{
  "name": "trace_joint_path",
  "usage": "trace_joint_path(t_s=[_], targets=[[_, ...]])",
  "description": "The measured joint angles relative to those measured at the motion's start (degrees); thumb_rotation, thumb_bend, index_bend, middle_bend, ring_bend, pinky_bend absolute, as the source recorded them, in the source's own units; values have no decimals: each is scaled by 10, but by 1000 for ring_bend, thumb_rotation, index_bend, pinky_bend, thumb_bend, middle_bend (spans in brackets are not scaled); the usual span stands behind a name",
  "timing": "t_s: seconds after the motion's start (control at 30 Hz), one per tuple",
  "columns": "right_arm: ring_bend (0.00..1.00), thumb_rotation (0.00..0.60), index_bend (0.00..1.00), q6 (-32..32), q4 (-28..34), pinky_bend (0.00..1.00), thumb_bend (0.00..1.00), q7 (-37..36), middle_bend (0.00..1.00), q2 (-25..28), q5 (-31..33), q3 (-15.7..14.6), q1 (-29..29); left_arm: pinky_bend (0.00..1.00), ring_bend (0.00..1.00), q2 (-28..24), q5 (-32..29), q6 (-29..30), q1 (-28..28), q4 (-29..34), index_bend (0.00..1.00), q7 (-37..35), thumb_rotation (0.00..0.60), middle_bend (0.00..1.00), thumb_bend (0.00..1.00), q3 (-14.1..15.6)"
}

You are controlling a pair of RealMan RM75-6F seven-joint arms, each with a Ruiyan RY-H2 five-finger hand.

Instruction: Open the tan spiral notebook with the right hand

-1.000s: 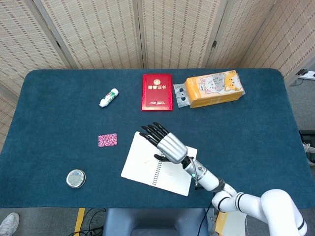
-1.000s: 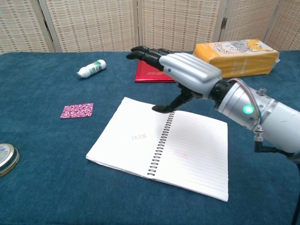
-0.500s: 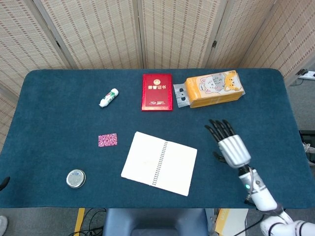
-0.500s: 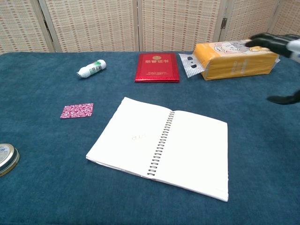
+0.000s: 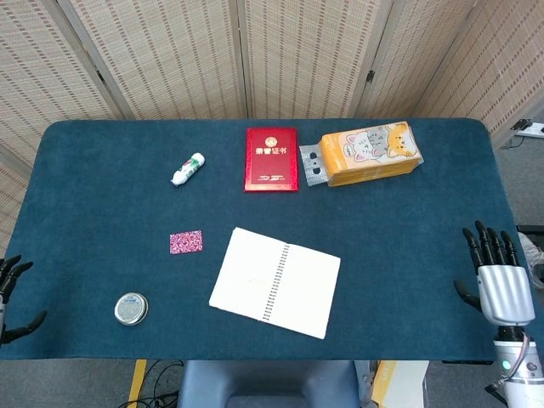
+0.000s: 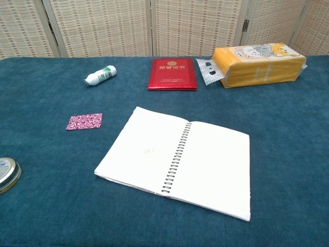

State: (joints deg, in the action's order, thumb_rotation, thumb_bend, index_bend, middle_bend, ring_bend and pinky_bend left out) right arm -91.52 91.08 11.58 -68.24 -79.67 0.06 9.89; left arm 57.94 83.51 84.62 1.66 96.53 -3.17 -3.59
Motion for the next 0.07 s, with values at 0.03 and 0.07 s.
trace_joint_path(t_s=[0.03, 0.07], targets=[[0, 600, 0, -1, 0, 0, 287, -3, 0, 1, -1, 3, -2, 175, 34, 0, 0, 0, 0, 1, 189, 2, 600, 107, 244, 1], [0, 600, 0, 1, -1, 0, 287, -4, 0, 1, -2, 5, -3, 175, 34, 1, 0, -1, 0, 1, 189, 4, 600, 107, 244, 2]])
